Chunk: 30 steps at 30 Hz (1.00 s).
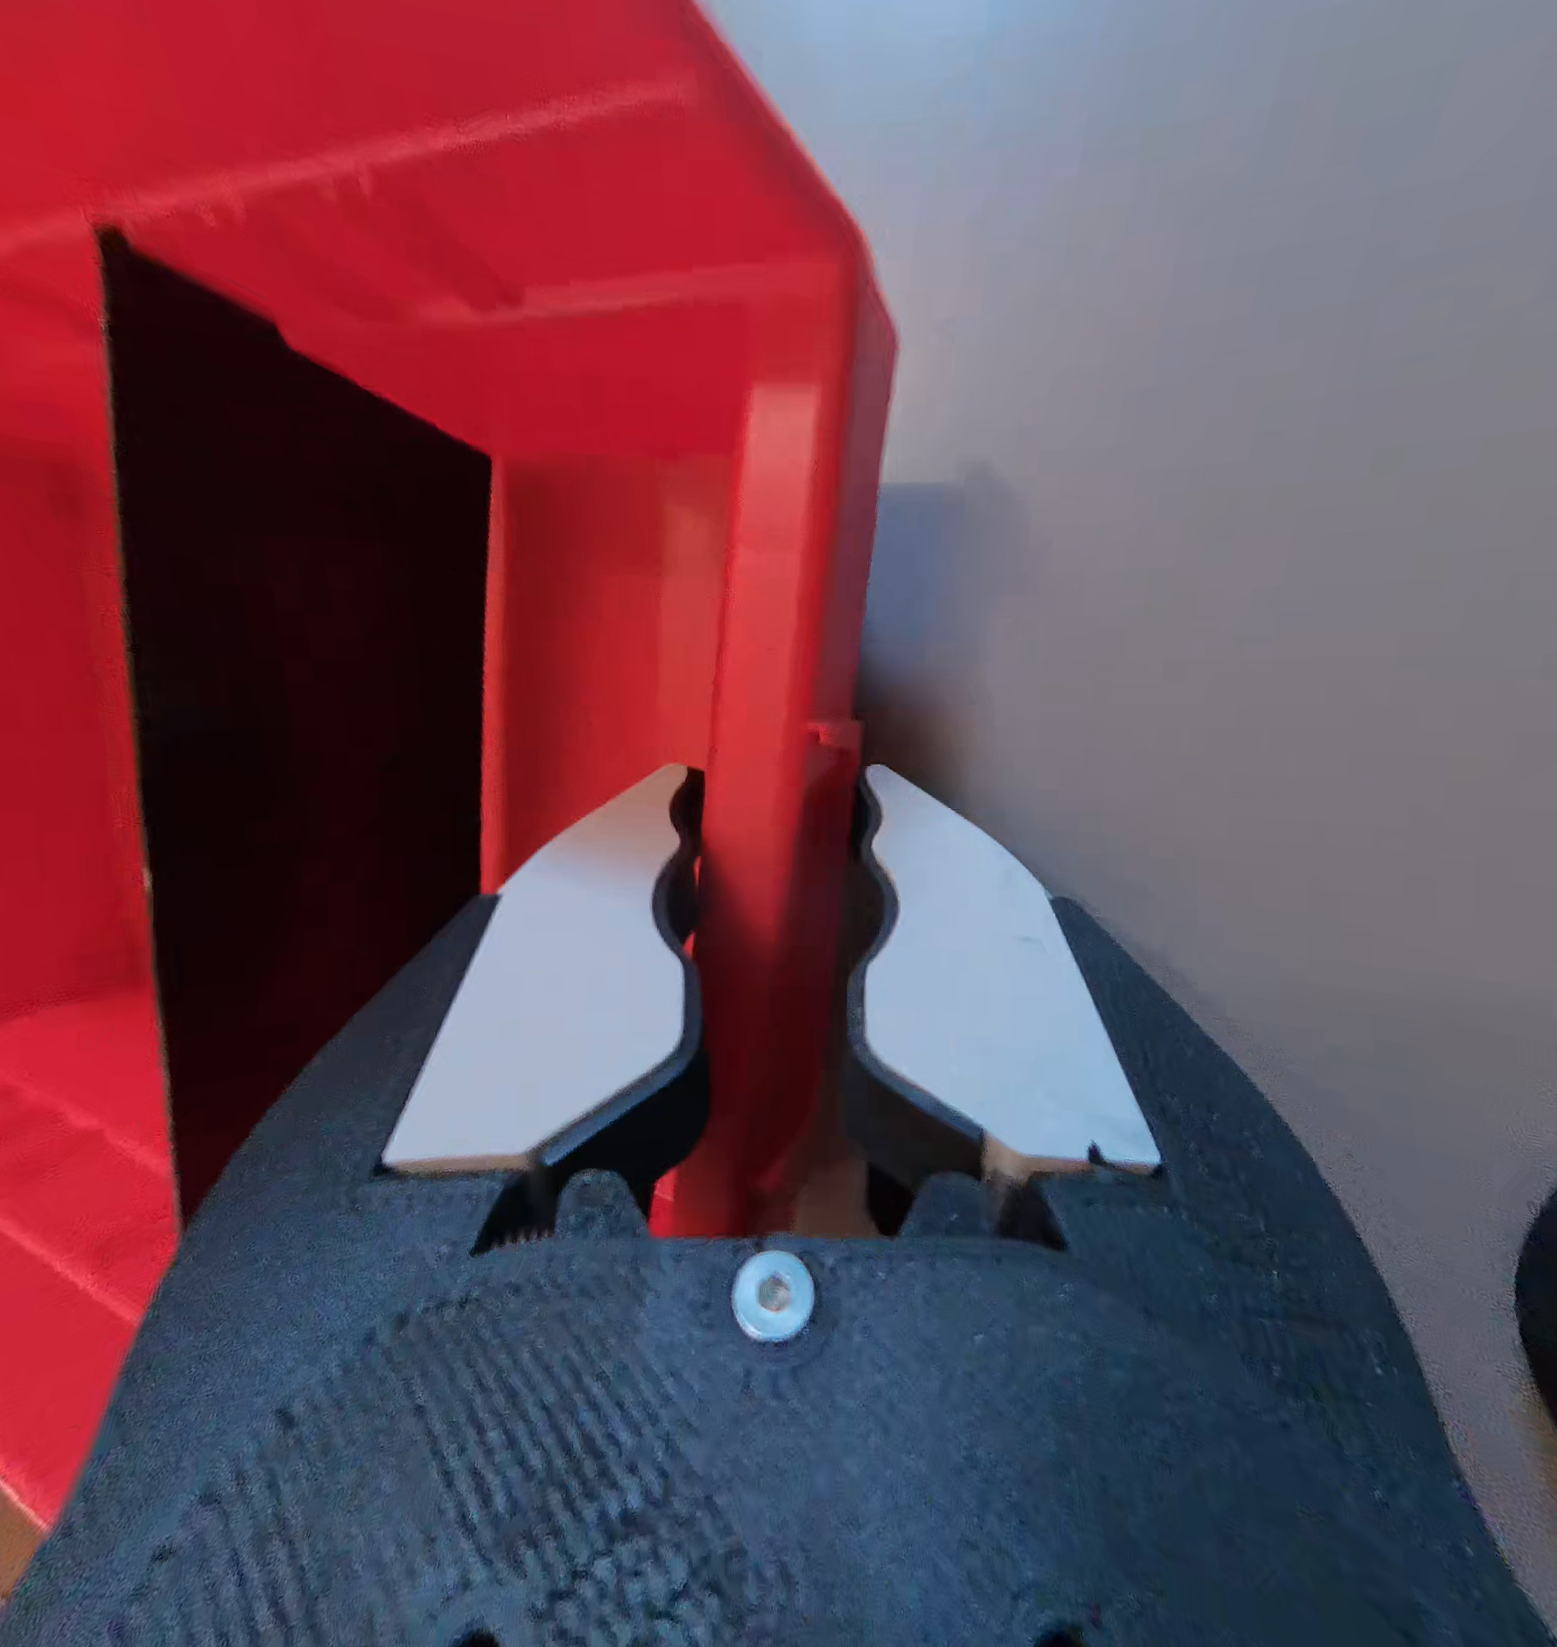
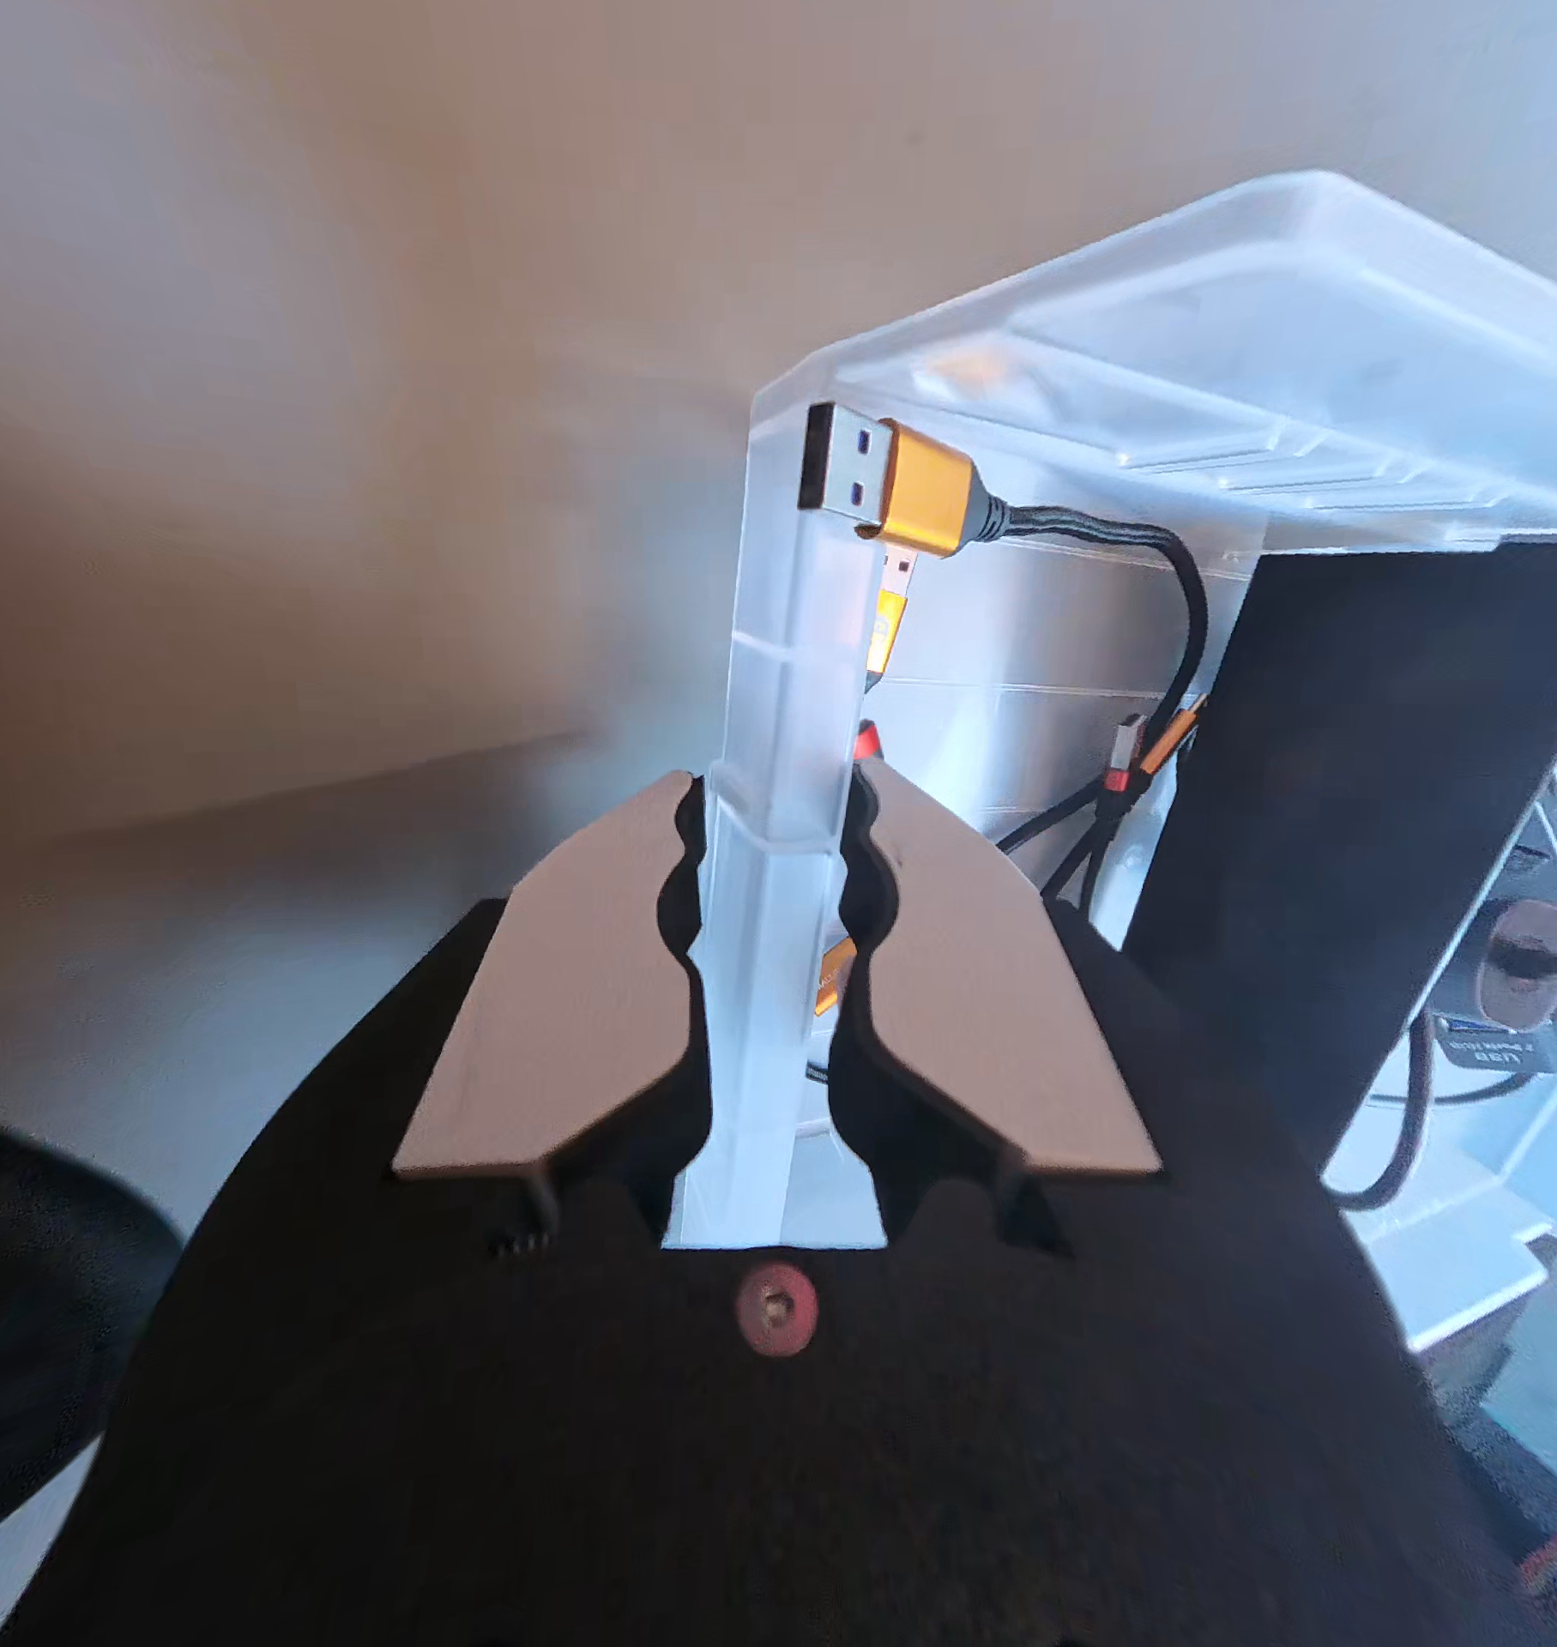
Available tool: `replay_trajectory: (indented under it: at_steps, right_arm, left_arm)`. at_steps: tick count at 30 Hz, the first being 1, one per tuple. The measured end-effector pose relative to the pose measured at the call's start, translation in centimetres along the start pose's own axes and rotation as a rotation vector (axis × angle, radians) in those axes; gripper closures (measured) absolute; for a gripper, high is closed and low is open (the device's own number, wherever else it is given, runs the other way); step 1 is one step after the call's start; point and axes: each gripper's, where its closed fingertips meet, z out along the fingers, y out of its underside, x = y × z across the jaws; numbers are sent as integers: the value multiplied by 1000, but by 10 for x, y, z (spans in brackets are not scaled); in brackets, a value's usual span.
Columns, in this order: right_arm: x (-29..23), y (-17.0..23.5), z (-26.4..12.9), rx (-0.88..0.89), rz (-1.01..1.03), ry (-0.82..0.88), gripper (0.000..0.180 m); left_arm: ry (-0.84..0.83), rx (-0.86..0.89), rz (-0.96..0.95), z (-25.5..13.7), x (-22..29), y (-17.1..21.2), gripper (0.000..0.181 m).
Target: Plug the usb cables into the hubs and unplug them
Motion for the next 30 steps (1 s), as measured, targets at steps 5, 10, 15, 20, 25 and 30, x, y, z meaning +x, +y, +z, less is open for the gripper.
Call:
replay_trajectory:
  at_steps: [5,10,15,20,25,30]
  right_arm:
    - [-66,-16,-24,102,-89,29,150]
    - [-118,-47,-54,274,-60,85,149]
    - [-127,-64,-127,611,194,159,145]
    - [-95,21,-164,698,642,423,146]
    - [-92,87,-138,738,1070,442,132]
    - [-83,79,-105,724,1147,406,124]
  left_arm:
    - [-54,32,116,13,8,-42,151]
    - [-7,147,296,30,33,-111,150]
    - [-24,266,351,41,39,-172,149]
    - [99,519,56,-11,57,-198,146]
    - [360,716,-315,-72,130,-209,137]
    - [311,856,-616,-74,178,-232,129]
